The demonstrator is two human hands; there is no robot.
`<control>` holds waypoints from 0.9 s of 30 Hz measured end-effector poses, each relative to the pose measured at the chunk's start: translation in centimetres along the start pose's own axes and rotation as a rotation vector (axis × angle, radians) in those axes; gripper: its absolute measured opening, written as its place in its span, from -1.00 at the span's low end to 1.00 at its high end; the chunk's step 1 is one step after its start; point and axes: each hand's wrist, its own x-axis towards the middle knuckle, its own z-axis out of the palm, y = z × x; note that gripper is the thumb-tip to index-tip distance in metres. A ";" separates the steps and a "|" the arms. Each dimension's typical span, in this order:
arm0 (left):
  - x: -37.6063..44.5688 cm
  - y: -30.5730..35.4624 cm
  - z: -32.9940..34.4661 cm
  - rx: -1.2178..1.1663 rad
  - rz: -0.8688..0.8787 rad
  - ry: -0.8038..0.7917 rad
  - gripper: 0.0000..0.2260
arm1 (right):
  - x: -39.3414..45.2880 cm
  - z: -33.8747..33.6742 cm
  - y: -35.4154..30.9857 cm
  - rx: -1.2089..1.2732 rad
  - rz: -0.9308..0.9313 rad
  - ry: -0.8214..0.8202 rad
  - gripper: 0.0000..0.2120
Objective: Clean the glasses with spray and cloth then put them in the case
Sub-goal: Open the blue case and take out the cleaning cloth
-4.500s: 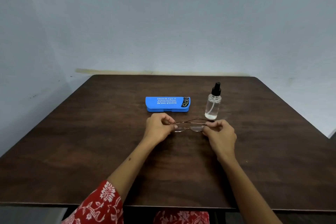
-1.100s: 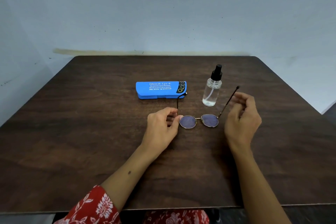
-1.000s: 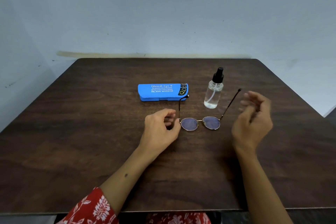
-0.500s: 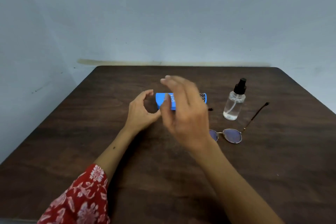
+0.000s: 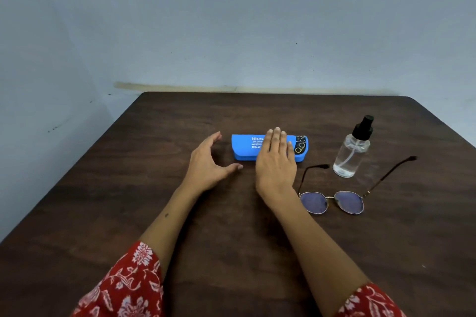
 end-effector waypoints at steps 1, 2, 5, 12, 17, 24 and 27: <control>0.1 -0.1 -0.2 0.009 0.001 -0.007 -0.13 | 0.1 0.1 0.0 -0.001 0.004 -0.007 -0.43; 0.1 -0.3 -0.3 0.019 0.000 -0.015 -0.13 | 0.1 0.2 0.1 0.000 0.005 -0.005 -0.44; 0.3 -0.7 -0.8 0.034 -0.019 -0.040 -0.11 | 0.1 0.1 -0.4 0.007 -0.008 0.023 -0.46; 0.3 -1.9 -3.0 0.082 -0.029 -0.026 -0.14 | -0.5 -0.9 -3.4 0.047 -0.128 0.048 -0.46; -0.3 -2.6 -4.8 -0.062 -0.068 -0.047 -0.28 | -1.1 -1.9 -5.3 0.022 -0.201 0.035 -0.59; -0.5 -3.2 -5.3 -0.088 -0.056 -0.067 -0.27 | -0.4 -3.2 -6.2 -0.120 -0.338 -0.016 -0.81; -0.5 -3.3 -5.2 -0.094 -0.063 -0.058 -0.26 | -0.1 -2.7 -6.8 -0.206 -0.400 -0.058 -0.74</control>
